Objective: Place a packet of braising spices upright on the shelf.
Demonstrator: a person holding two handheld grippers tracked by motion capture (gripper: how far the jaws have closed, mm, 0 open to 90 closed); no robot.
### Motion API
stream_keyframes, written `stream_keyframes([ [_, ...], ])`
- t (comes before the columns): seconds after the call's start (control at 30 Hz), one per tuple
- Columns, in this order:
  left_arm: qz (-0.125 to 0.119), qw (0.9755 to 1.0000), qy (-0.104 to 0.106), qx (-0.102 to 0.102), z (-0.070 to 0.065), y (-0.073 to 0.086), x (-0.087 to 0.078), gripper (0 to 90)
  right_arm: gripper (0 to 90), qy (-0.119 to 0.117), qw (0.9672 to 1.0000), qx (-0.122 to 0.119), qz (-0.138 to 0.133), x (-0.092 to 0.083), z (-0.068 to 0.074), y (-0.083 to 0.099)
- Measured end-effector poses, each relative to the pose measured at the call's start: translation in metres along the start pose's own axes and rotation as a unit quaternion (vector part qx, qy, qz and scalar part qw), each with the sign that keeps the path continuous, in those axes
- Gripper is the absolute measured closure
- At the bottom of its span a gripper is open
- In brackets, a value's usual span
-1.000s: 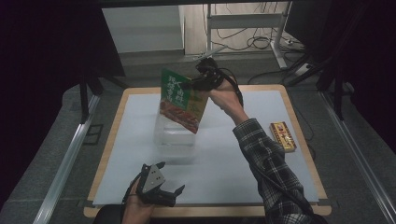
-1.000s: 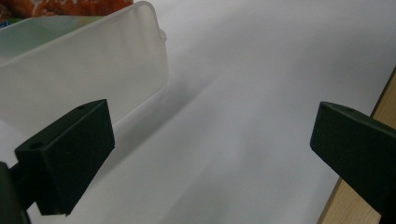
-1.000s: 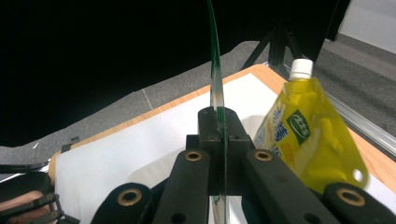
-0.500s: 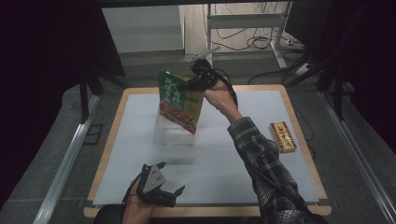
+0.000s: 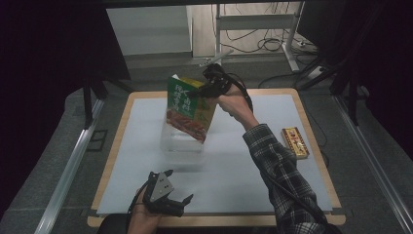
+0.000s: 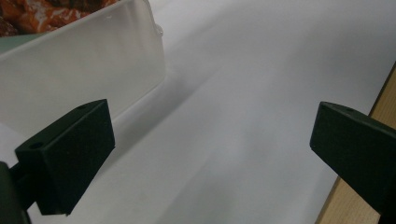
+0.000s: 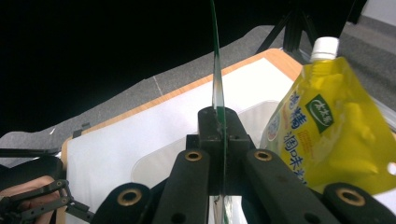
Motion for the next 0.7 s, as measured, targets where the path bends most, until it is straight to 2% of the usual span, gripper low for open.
stream_keyframes([
  [0.27,0.003,1.0,0.0,0.001,0.0,0.001,0.0,0.0,89.0,0.005,0.9997,0.007,0.021,0.027,-0.005,0.009],
  [0.37,0.004,1.0,0.0,0.002,0.0,0.001,0.0,0.0,88.9,0.002,0.9999,0.013,0.007,0.033,-0.008,0.008],
  [0.53,0.006,1.0,0.001,0.004,-0.001,0.001,0.0,0.0,88.9,0.018,0.9998,0.007,0.004,0.043,-0.011,0.007],
  [0.7,0.006,1.0,0.001,0.005,-0.001,0.001,0.0,0.0,88.7,0.033,0.9994,-0.001,0.013,0.057,-0.009,0.008],
])
Point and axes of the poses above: each handheld gripper's, and its own axes: x roughly forward along the jaws, y roughly out of its underside, z roughly to its left, the point moved 7 cm from there along x, roughly forward along the jaws, and after that the axes turned 1 degree about -z, right-handed, at the moved point
